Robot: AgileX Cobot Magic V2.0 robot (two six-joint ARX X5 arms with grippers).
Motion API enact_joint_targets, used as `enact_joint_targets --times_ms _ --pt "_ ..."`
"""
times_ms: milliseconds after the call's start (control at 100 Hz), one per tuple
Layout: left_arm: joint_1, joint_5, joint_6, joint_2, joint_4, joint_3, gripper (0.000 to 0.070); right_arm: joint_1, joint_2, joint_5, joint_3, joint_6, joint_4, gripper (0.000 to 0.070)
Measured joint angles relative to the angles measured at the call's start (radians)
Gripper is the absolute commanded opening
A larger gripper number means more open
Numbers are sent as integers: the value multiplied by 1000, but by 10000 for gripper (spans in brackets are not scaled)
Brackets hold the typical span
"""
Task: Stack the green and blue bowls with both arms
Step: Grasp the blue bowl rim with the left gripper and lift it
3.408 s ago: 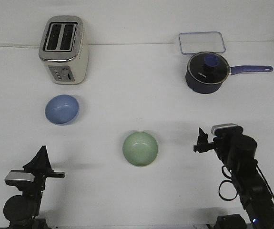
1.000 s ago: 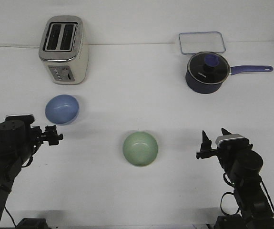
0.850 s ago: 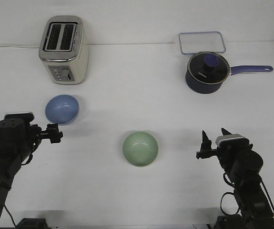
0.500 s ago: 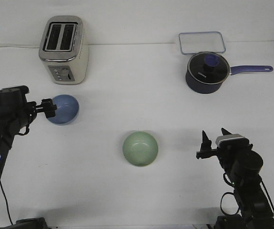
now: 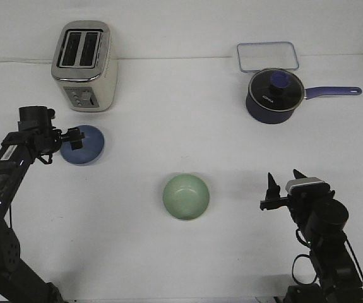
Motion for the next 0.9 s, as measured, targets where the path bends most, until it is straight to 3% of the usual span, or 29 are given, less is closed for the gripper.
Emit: enact_joint_targets --times_ms 250,380,550,800,900 --pt "0 0 0 53 1 0 471 0 0 0 0 0 0 480" --pt "0 0 0 66 1 0 301 0 0 0 0 0 0 480" --pt "0 0 0 71 1 1 3 0 0 0 0 0 0 480" --pt "3 23 -3 66 -7 14 5 0 0 0 0 0 0 480" --pt "5 81 -3 36 -35 13 5 0 0 0 0 0 0 480"
